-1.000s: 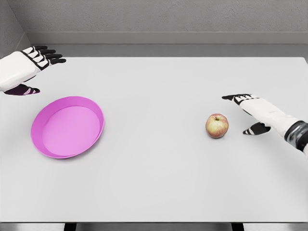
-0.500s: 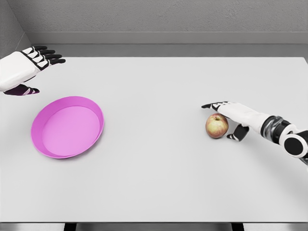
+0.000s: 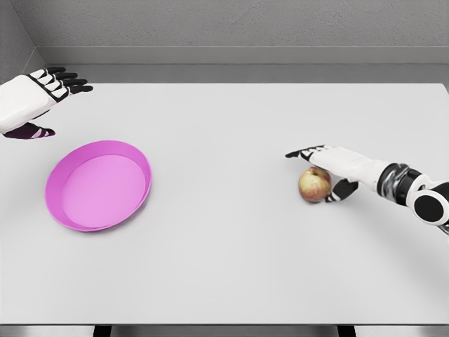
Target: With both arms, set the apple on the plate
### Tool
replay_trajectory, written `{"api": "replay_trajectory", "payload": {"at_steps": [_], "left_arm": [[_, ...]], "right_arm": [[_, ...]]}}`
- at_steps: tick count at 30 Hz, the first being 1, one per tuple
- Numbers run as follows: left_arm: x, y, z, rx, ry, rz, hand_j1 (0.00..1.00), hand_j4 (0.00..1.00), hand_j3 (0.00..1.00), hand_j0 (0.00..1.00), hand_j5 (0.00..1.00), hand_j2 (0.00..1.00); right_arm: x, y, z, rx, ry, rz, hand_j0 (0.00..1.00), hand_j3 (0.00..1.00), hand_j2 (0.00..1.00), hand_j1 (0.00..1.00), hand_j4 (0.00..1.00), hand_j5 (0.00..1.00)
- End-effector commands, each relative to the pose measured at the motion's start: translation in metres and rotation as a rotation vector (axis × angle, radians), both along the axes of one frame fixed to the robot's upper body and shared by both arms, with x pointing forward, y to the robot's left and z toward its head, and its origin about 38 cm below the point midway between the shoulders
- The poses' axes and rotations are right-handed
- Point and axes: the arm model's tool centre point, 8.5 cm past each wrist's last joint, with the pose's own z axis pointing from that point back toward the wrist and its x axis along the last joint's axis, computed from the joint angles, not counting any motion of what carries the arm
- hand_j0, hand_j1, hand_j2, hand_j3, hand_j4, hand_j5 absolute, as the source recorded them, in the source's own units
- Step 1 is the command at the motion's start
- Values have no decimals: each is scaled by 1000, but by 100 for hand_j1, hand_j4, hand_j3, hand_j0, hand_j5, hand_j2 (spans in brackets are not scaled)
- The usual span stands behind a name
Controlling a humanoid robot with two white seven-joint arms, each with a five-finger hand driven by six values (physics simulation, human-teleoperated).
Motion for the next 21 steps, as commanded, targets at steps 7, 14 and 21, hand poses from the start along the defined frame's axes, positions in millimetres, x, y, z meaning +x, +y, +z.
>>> {"api": "replay_trajectory", "payload": {"at_steps": [7,14,21], "left_arm": [[0,1,1,-4,-1,1,100,100,100,100,100,100],[0,1,1,-2,-1,1,100,100,100,100,100,100],[0,1,1,-2,-1,1,100,100,100,100,100,100]], "right_arm": [[-3,3,-2,-9,26,22,100,100,100,100,100,100],[-9,7,-5,-13,49,83,56,56,56,56,56,56],[-11,6,-7,-17,57,84,48,48,48,48,48,48]]}}
